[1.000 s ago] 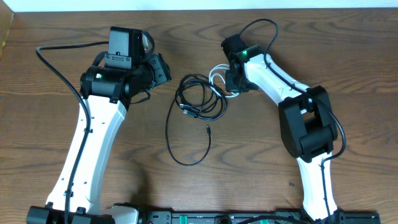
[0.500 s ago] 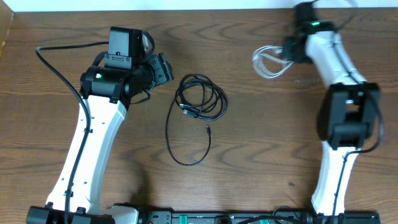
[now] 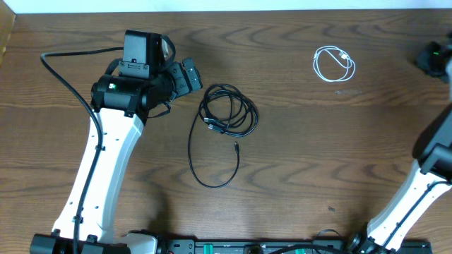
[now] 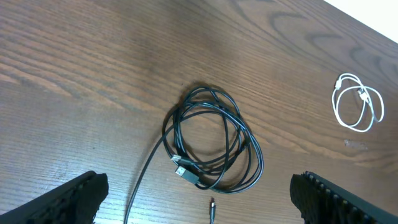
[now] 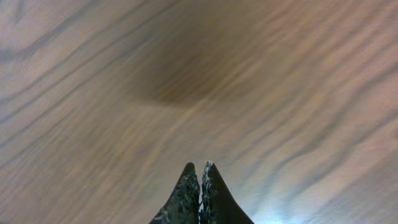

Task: Untangle cables

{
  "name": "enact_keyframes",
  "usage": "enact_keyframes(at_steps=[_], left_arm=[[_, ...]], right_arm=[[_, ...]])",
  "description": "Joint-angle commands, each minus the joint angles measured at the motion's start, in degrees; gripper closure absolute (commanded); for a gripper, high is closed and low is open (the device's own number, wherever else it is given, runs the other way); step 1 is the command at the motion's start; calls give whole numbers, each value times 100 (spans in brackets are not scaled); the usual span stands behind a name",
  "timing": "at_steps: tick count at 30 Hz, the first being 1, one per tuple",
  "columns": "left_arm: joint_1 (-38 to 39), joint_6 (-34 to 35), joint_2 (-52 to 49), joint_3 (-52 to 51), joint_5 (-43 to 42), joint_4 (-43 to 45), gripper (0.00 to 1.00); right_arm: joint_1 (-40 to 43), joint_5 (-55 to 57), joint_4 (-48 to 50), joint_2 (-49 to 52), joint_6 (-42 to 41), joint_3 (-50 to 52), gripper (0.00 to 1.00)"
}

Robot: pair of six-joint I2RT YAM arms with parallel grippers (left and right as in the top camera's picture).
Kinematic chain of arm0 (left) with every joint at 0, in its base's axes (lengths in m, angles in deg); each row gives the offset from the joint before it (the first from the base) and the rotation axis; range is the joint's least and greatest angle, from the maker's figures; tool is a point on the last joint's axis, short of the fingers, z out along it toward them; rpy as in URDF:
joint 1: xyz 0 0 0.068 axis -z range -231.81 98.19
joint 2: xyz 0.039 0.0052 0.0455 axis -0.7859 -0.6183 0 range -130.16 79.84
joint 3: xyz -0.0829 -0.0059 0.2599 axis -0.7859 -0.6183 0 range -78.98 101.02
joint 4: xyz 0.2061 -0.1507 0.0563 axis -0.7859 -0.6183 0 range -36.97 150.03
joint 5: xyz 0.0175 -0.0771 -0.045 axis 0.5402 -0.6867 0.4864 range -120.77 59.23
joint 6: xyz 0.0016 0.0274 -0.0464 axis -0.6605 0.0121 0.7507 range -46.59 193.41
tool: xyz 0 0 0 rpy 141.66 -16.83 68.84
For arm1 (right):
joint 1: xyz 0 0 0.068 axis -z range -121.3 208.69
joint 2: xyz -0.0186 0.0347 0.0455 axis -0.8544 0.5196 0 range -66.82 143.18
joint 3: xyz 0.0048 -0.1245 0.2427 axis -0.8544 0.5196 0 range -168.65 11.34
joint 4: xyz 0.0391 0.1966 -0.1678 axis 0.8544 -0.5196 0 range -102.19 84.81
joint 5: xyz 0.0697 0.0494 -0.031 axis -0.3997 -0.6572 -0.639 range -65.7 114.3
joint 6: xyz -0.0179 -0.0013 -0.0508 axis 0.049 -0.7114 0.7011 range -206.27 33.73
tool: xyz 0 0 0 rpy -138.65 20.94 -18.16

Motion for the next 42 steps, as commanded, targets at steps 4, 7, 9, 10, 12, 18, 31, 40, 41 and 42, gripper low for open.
enact_keyframes(at_steps=[4, 7, 9, 10, 12, 18, 31, 40, 41, 42], left_arm=[[-2, -35, -46, 52, 59, -17, 1], [-2, -35, -46, 52, 59, -17, 1], [-2, -35, -46, 52, 59, -17, 2], [-2, -35, -46, 52, 59, -17, 2], [-2, -35, -46, 52, 59, -17, 2], [-2, -35, -46, 52, 59, -17, 2], [-2, -35, -46, 52, 59, -17, 2], [-2, -35, -46, 52, 59, -17, 2], [-2, -35, -46, 52, 59, -17, 2], [-2, -35, -46, 52, 59, -17, 2]], right_arm=[[20, -1296, -22, 61, 535, -83, 99], [-142, -1766, -144, 61, 894, -83, 93], [-323, -1941, -295, 61, 1150, -83, 83], [-448, -1980, -382, 61, 1287, -83, 77], [-675, -2033, -529, 61, 1508, -83, 62], [-1537, -2011, -798, 61, 2352, -83, 24], [-3123, -352, -820, 72, 2806, -50, 9], [-3185, 448, -1075, 125, 2052, -24, 20], [-3178, 621, -1095, 125, 1880, -26, 19], [-3171, 743, -1113, 125, 1768, -26, 19]])
